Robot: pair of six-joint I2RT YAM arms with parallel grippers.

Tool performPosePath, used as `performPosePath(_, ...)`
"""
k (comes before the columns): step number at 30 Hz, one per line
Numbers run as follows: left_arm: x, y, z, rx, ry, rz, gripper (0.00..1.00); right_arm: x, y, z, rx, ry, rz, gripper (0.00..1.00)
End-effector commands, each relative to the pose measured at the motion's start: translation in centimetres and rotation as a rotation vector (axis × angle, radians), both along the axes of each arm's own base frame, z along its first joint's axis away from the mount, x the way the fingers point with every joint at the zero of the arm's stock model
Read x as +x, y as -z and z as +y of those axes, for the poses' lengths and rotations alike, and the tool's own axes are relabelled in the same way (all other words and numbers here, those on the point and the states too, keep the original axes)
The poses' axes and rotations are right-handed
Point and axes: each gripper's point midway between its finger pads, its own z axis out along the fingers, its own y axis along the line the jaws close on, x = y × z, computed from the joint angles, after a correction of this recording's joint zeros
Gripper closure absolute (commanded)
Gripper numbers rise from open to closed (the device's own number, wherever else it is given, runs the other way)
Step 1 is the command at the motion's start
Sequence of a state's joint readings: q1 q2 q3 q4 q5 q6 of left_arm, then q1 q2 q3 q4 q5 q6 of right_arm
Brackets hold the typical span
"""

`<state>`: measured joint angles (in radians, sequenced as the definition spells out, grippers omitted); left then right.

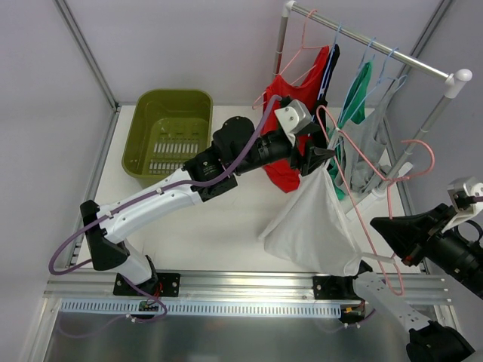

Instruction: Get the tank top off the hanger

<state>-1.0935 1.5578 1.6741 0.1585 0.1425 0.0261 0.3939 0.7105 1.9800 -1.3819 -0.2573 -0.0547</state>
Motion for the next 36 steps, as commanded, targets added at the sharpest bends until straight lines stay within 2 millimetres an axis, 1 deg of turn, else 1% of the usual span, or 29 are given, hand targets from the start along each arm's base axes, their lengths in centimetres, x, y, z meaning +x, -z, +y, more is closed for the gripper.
performPosePath(1,0.9,-2.2,0.7,-0.080,-0.084,-0.055,0.38,0.7,0.0,1.4,-0.017,-0.070,0.041,1.00)
performPosePath(4,1.6,-1.1,0.6,-0.063,-0.113,-0.043,0.51,1.3,-0.1,1.9,-0.020,-0.084,0.052,1.00)
performPosePath(5,1.6,-0.9,0.7,-0.062,-0.116,-0.042,0.60,1.3,-0.2,1.9,-0.019,-0.087,0.053,1.00)
performPosePath(7,1.8,-0.3,0.8,-0.053,-0.128,-0.036,0.74,1.8,-0.2,2.0,-0.022,-0.081,0.054,1.00)
performPosePath(8,1.8,0.0,0.9,-0.050,-0.129,-0.034,0.84,2.1,0.1,2.0,-0.029,-0.076,0.064,1.00)
performPosePath(9,1.6,-0.3,1.2,-0.055,-0.130,-0.038,0.87,2.1,0.1,2.0,-0.030,-0.076,0.062,1.00)
performPosePath(10,2.0,0.3,1.5,-0.049,-0.155,-0.030,0.90,2.3,0.1,2.3,-0.027,-0.088,0.063,1.00)
performPosePath(11,2.0,0.0,1.8,-0.058,-0.163,-0.034,1.00,2.2,0.2,2.5,-0.025,-0.102,0.063,1.00)
performPosePath(14,3.0,-0.2,3.2,-0.074,-0.247,-0.014,1.00,2.9,1.0,3.1,-0.042,-0.126,0.072,1.00)
performPosePath(15,4.0,-0.8,4.9,-0.098,-0.344,0.005,1.00,3.0,1.4,3.2,-0.051,-0.133,0.078,1.00)
performPosePath(16,4.7,-0.5,6.1,-0.105,-0.412,0.029,1.00,2.8,1.9,3.6,-0.068,-0.175,0.080,1.00)
performPosePath(17,5.1,-1.5,8.2,-0.147,-0.486,0.056,1.00,2.7,2.3,4.0,-0.073,-0.207,0.084,1.00)
performPosePath(18,6.6,-1.0,11.0,-0.160,-0.653,0.099,1.00,2.4,2.6,4.3,-0.077,-0.239,0.087,1.00)
performPosePath(20,7.4,-0.7,14.3,-0.172,-0.795,0.127,1.00,1.4,3.2,5.2,-0.082,-0.333,0.082,1.00)
performPosePath(21,7.4,-1.0,17.0,-0.191,-0.889,0.145,1.00,1.3,3.0,5.4,-0.075,-0.355,0.067,1.00)
performPosePath(23,7.0,-2.0,19.9,-0.218,-0.959,0.149,1.00,0.0,2.3,6.7,-0.030,-0.468,0.052,1.00)
performPosePath(24,7.0,-2.2,20.9,-0.220,-0.995,0.149,1.00,-0.4,1.6,7.3,-0.005,-0.513,0.035,1.00)
performPosePath(25,7.0,-2.2,22.6,-0.220,-1.069,0.161,1.00,-1.1,0.2,8.1,0.035,-0.593,-0.014,1.00)
performPosePath(26,6.8,-2.5,23.6,-0.218,-1.090,0.155,1.00,-0.9,-0.5,8.5,0.050,-0.612,-0.031,1.00)
performPosePath(27,6.7,-2.6,24.0,-0.211,-1.099,0.153,1.00,-0.7,-1.1,8.8,0.065,-0.622,-0.047,1.00)
performPosePath(28,6.5,-2.2,24.1,-0.197,-1.088,0.159,1.00,0.1,-2.5,9.1,0.077,-0.612,-0.121,1.00)
performPosePath(29,6.2,-2.0,23.8,-0.189,-1.057,0.163,1.00,1.4,-2.5,9.5,0.090,-0.594,-0.124,1.00)
performPosePath(30,5.6,-2.4,24.1,-0.201,-1.013,0.164,1.00,2.2,-2.9,9.7,0.123,-0.565,-0.120,1.00)
performPosePath(31,5.2,-1.4,23.5,-0.174,-0.968,0.160,1.00,3.8,-4.5,10.0,0.151,-0.532,-0.208,1.00)
performPosePath(32,4.0,-1.8,23.0,-0.210,-0.867,0.180,1.00,4.8,-4.7,10.3,0.169,-0.511,-0.221,1.00)
performPosePath(33,3.6,-0.5,22.2,-0.184,-0.813,0.183,1.00,6.4,-5.3,11.0,0.214,-0.499,-0.243,1.00)
performPosePath(34,2.9,-0.3,21.9,-0.182,-0.757,0.182,1.00,7.4,-5.6,11.3,0.243,-0.486,-0.254,1.00)
performPosePath(35,1.7,-0.8,22.1,-0.210,-0.692,0.188,1.00,8.3,-6.1,11.7,0.275,-0.473,-0.268,1.00)
performPosePath(36,0.2,0.5,20.2,-0.167,-0.556,0.176,1.00,10.1,-7.2,12.4,0.327,-0.474,-0.355,1.00)
